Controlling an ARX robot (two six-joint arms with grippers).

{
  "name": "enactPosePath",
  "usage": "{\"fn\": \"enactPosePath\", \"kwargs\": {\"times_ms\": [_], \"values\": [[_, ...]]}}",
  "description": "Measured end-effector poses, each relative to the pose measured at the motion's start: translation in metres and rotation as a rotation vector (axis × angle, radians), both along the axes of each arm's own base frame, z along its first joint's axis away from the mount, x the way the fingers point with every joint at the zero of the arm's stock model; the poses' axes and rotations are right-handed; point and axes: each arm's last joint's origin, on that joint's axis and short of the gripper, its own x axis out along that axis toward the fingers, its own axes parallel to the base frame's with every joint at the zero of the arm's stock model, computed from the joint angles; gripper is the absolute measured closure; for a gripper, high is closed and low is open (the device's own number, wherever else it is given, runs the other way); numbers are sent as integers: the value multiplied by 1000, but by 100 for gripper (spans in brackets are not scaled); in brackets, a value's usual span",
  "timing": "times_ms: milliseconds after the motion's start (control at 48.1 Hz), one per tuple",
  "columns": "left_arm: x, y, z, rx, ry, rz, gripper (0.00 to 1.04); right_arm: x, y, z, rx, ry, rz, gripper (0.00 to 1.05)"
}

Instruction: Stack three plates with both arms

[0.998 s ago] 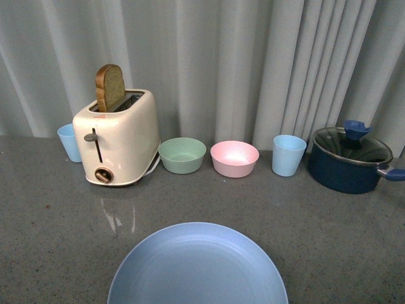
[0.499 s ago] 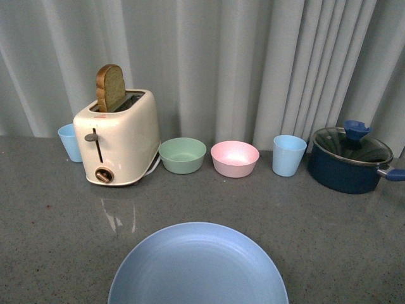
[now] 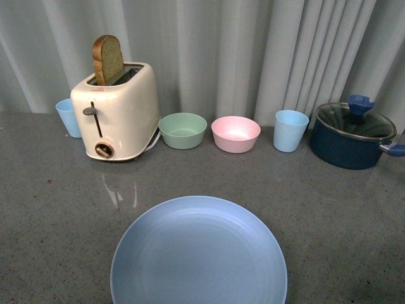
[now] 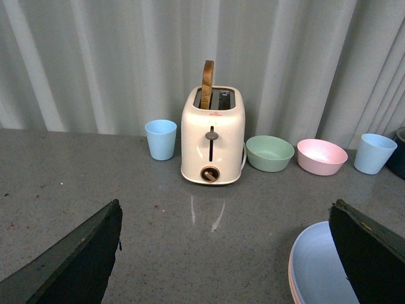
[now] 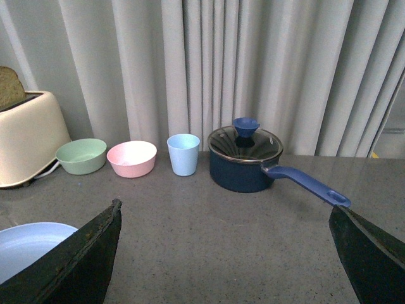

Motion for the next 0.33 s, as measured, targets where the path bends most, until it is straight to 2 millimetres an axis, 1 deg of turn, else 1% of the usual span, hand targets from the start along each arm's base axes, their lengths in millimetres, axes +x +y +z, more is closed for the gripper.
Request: {"fn": "enactPosePath", "kwargs": {"times_ms": [333], "values": [[0,0,0,0,0,0,7,0,0,0,0,0,0,7]]}}
